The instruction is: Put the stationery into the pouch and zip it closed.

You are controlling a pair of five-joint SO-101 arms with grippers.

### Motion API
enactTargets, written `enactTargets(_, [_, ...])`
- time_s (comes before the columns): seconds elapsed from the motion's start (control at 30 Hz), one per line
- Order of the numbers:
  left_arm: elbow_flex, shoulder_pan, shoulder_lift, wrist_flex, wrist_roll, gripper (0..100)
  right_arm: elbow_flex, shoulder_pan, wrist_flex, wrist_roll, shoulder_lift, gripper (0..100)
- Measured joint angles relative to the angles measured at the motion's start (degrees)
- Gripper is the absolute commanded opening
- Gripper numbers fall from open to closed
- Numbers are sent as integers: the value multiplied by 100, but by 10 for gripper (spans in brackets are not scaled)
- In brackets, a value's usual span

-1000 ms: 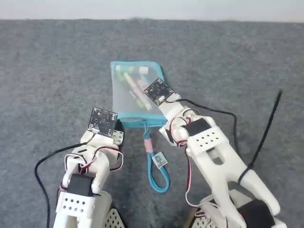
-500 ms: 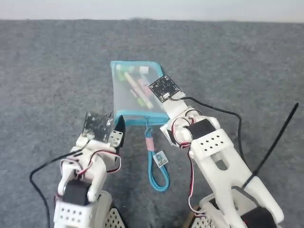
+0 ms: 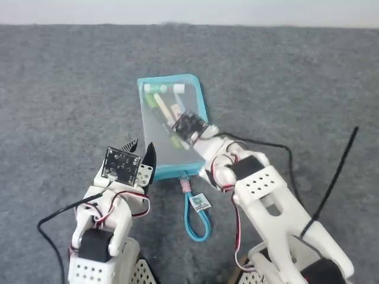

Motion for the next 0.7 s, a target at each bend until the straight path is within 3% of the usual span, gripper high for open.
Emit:
enactTargets(0.1, [9,0,0,0,0,102,387,-18,-97,440,0,230])
enactTargets(0.17, [9,0,0,0,0,102,598,-53,-281,695,0,270])
enactTargets(0.53, [9,0,0,0,0,102,993,-299,-1266,1160,0,269])
enactTargets(0.7, [9,0,0,0,0,102,1002,-290,-1644,1345,132,222])
